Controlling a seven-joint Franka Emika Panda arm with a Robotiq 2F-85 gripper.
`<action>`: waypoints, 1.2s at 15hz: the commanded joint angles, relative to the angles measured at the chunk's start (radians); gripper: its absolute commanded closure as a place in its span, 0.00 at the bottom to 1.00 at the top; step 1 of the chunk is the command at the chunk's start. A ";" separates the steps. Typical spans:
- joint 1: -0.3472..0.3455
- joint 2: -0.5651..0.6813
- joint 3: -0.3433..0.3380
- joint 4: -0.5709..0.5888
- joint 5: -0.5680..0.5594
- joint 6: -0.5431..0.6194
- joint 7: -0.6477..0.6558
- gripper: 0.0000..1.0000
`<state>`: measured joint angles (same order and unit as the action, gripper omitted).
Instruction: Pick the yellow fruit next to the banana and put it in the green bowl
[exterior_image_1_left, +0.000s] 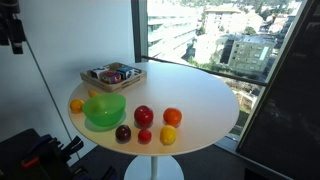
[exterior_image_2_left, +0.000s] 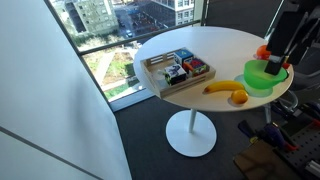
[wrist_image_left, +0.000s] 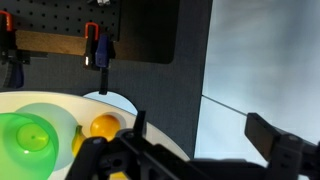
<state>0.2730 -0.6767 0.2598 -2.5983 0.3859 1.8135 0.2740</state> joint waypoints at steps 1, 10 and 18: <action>-0.031 0.012 0.011 -0.008 -0.022 0.048 -0.012 0.00; -0.112 0.078 0.040 -0.057 -0.160 0.243 0.077 0.00; -0.170 0.144 0.021 -0.051 -0.247 0.250 0.129 0.00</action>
<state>0.1158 -0.5650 0.2876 -2.6566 0.1740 2.0487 0.3739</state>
